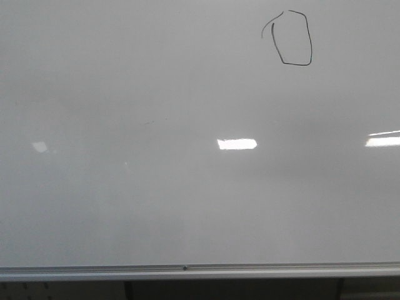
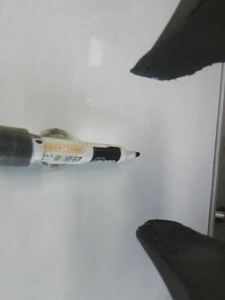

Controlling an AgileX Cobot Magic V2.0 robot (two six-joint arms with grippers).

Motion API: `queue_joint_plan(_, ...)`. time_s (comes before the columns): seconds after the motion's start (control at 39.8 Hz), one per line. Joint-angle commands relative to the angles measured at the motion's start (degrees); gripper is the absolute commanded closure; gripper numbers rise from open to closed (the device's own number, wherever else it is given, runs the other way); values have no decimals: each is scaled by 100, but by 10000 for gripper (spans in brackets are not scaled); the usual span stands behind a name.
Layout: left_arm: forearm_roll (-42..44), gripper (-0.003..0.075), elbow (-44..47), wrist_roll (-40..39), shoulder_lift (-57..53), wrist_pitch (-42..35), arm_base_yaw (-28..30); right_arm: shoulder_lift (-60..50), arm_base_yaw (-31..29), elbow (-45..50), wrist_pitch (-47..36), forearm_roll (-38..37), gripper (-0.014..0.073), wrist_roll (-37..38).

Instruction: Write number 0 on whiteboard

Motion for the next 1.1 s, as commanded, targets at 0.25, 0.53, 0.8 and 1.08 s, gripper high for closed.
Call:
queue_joint_plan(0.25, -282, 346, 1885, -5, -2498, -1466, -610, 48, -20, -136, -358, 170, 662, -44)
queue_joint_plan(0.53, -329, 628, 3257, -5, -4019, -1937, -1224, 48, -20, -136, -358, 170, 662, -44)
queue_joint_plan(0.8, -344, 740, 3677, -5, -4944, -1862, -1263, 48, -20, -136, -358, 170, 662, -44)
queue_joint_plan(1.08, -738, 740, 3677, -5, -5040, -1960, -1263, 48, -20, -136, -358, 170, 662, -44)
